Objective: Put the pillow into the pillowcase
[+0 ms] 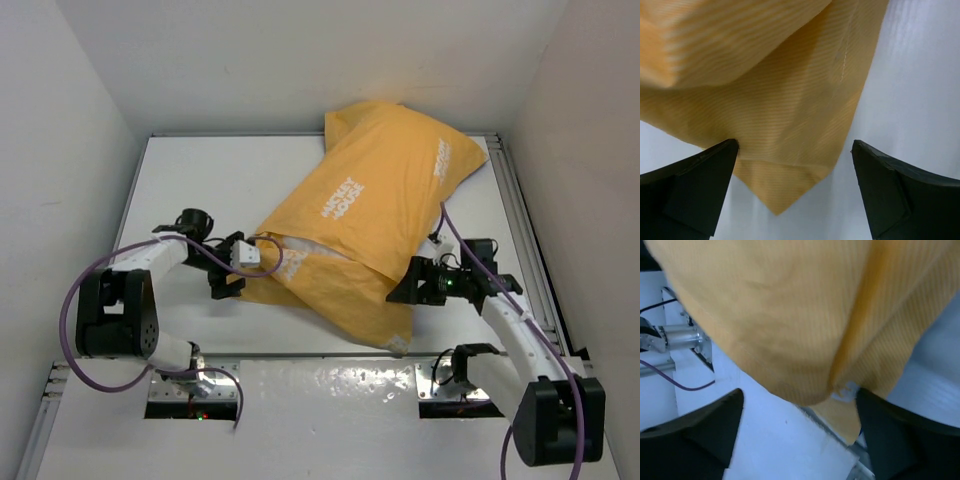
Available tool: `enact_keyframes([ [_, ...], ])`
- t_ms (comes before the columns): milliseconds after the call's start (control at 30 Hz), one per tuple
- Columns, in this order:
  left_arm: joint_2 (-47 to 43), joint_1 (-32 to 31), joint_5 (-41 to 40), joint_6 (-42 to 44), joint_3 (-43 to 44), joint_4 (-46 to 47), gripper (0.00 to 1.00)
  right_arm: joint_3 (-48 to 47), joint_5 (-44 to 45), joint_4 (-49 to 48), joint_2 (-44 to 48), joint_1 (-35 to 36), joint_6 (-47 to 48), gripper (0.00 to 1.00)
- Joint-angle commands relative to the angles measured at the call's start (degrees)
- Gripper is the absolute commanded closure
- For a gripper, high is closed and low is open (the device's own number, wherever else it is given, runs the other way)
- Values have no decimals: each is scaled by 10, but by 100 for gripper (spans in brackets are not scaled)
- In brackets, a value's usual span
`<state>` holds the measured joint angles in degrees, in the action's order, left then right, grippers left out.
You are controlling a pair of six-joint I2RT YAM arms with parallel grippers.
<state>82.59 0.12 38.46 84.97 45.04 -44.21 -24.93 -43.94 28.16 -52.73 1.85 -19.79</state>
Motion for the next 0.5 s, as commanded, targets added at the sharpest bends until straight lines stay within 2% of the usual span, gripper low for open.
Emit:
enact_keyframes([
  [0,-15,-28,-48,-61,-35,146,1,-10,56,67,-18,17,19,3],
  [100,-11,-52,-81,-104,-57,210,0,-36,108,119,-57,39,5,1],
  [200,-4,-86,-140,-141,-85,273,0,-54,184,143,-99,63,-17,1],
  [267,-4,-97,-190,-183,-109,331,0,-54,199,144,-121,77,-36,1],
  [367,-3,-107,-217,-205,-132,377,0,16,179,1,-95,111,-117,1],
  [400,-3,-109,-228,-207,-141,385,3,46,176,-112,-82,126,-169,4],
  [433,-3,-109,-230,-206,-144,389,9,92,180,-161,-59,130,-193,9],
  [467,-5,-108,-230,-210,-146,394,19,108,185,-206,-51,134,-219,19],
])
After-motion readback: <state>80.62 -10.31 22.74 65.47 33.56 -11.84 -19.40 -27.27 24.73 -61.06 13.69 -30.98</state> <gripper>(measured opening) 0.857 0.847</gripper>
